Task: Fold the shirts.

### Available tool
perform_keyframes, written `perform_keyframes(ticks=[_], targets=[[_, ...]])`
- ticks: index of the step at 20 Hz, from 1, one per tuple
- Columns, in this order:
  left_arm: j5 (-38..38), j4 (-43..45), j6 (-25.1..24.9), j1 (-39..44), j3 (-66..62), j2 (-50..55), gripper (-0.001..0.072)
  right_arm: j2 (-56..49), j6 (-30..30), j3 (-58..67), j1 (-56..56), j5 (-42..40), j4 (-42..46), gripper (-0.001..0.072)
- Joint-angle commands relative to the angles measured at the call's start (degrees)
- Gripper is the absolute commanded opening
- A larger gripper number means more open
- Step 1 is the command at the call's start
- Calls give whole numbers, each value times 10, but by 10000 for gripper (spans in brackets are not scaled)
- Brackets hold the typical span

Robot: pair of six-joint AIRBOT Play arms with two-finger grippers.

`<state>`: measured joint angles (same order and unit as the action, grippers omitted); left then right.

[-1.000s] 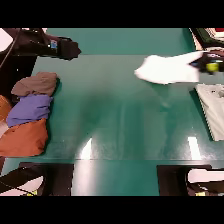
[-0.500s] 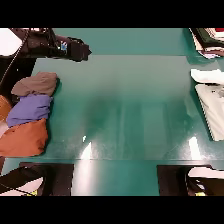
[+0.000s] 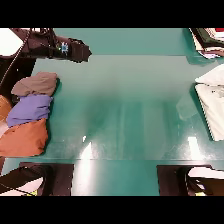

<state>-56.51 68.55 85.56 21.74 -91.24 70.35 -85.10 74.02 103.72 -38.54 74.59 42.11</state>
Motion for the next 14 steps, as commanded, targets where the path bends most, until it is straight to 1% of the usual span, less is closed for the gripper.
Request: perform_keyframes(ticks=[1,2,6,8,10,13,14], targets=[[-2,1,-1,0,0,0,25,19,6,-3,-24,63,5,15],[-2,1,-1,0,0,0,24,34,6,-23,-34,65,25,14],[-15,3,-1,0,0,0,25,98,6,-140,-65,80,163,15],[-21,3,-3,0,0,0,25,127,7,-201,-88,83,209,15],[-26,3,-5,0,0,0,25,155,23,-259,-116,89,236,20],[-27,4,-5,0,0,0,25,185,27,-325,-151,92,243,215],[-27,4,-5,0,0,0,25,194,27,-342,-161,92,246,311]])
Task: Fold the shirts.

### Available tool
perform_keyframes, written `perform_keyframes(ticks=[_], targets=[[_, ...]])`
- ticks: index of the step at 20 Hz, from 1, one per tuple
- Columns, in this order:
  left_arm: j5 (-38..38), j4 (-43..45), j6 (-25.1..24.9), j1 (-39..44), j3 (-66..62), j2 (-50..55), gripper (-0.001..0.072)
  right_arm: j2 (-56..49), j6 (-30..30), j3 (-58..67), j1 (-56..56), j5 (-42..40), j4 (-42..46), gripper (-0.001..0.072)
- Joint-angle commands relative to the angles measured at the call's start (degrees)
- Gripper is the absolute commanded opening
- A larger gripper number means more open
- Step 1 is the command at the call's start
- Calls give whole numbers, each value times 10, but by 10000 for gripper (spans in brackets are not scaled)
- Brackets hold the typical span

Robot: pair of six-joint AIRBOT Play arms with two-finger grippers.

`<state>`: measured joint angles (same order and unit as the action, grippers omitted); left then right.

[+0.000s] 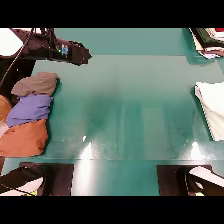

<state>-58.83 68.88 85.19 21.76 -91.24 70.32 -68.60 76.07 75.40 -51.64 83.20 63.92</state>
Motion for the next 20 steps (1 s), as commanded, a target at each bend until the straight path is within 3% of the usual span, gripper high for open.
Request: perform_keyframes(ticks=[1,2,3,5,8,13,14,16,17,18,20], targets=[[-4,1,-2,0,0,0,25,35,5,-69,-36,6,36,423],[-4,1,-2,0,0,0,25,40,5,-77,-43,8,39,563],[-4,1,-2,0,0,0,25,44,6,-81,-52,8,36,603],[-7,1,-2,0,0,0,25,53,7,-79,-52,6,18,602],[-2,1,-2,0,0,0,25,75,6,-80,-2,-25,-76,595],[2,-1,-1,0,0,0,25,105,6,-80,209,-60,-123,594],[4,-1,-1,0,0,0,25,108,6,-79,258,-70,-123,565],[9,-1,-1,0,0,0,25,107,6,-79,345,-88,-118,363],[14,-1,-1,0,0,0,25,107,4,-80,382,-97,-111,225],[19,-1,-1,0,0,0,25,107,0,-79,418,-105,-106,27],[31,-1,-1,0,0,0,25,107,-2,-80,473,-119,-82,15]])
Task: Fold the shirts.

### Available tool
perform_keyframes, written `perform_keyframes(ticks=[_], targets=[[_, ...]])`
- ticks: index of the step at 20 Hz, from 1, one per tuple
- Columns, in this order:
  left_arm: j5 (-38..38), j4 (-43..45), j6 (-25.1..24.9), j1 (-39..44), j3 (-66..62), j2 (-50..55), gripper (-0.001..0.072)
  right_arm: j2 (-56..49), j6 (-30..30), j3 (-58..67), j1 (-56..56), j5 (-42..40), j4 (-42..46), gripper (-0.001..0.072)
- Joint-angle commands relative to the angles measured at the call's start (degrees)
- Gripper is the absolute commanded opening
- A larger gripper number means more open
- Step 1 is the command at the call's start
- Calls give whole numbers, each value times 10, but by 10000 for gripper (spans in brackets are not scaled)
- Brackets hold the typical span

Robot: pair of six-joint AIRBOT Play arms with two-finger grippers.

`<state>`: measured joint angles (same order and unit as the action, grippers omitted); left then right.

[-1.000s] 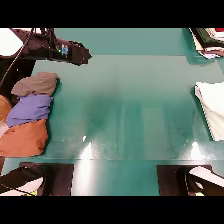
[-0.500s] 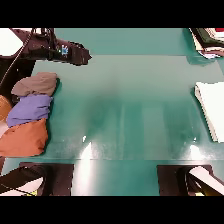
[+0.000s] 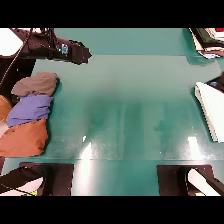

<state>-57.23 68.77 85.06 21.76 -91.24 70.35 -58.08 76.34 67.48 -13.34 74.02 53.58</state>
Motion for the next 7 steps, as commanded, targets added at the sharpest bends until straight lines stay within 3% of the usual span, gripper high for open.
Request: perform_keyframes(ticks=[1,7], targets=[[20,0,0,0,0,0,25,2,-4,0,111,-29,33,15],[24,0,0,0,0,0,25,2,-4,0,142,-27,49,15]])
